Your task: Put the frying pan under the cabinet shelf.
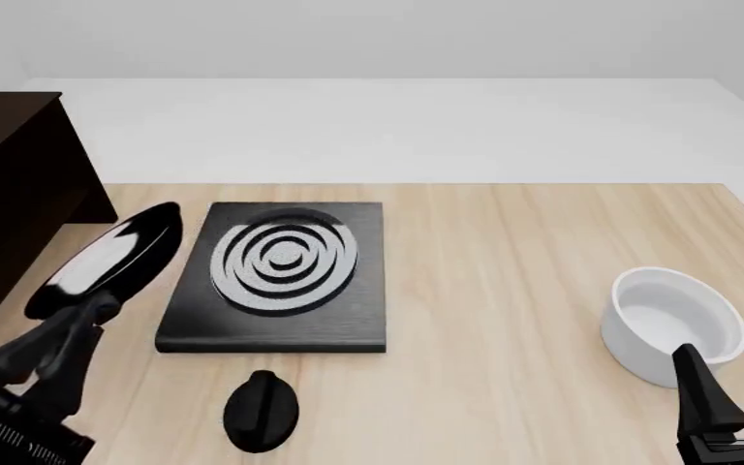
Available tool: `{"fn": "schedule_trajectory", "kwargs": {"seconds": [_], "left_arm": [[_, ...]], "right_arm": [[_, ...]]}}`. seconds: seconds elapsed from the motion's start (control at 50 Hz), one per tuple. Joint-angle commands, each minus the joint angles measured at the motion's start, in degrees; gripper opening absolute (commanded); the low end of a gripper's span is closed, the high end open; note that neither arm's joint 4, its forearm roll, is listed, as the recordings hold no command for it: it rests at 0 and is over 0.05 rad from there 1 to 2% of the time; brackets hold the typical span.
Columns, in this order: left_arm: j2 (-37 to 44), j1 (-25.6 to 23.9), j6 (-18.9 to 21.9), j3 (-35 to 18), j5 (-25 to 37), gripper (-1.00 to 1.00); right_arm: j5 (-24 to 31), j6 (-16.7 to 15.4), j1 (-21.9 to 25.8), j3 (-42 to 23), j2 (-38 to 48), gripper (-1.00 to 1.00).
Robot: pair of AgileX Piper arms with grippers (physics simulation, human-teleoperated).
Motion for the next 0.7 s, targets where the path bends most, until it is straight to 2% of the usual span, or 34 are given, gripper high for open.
{"fn": "schedule_trajectory", "kwargs": {"seconds": [0.02,0.08,0.1,0.14,0.44,0.7], "left_arm": [[3.6,1.7,-0.6,1.0,-6.6,-1.00],[5.5,2.0,-0.5,1.9,-8.6,-1.00],[6.6,2.4,0.7,2.9,-10.3,-1.00],[6.9,2.4,-0.6,2.5,-10.2,-1.00],[11.8,3.3,-0.6,3.7,-14.8,-1.00],[18.2,5.0,-1.5,4.9,-22.4,-1.00]], "right_arm": [[0.0,0.0,0.0,0.0,0.0,1.00],[0.0,0.0,0.0,0.0,0.0,1.00],[0.0,0.0,0.0,0.0,0.0,1.00],[0.0,0.0,0.0,0.0,0.0,1.00],[0.0,0.0,0.0,0.0,0.0,1.00],[0.0,0.0,0.0,0.0,0.0,1.00]]}}
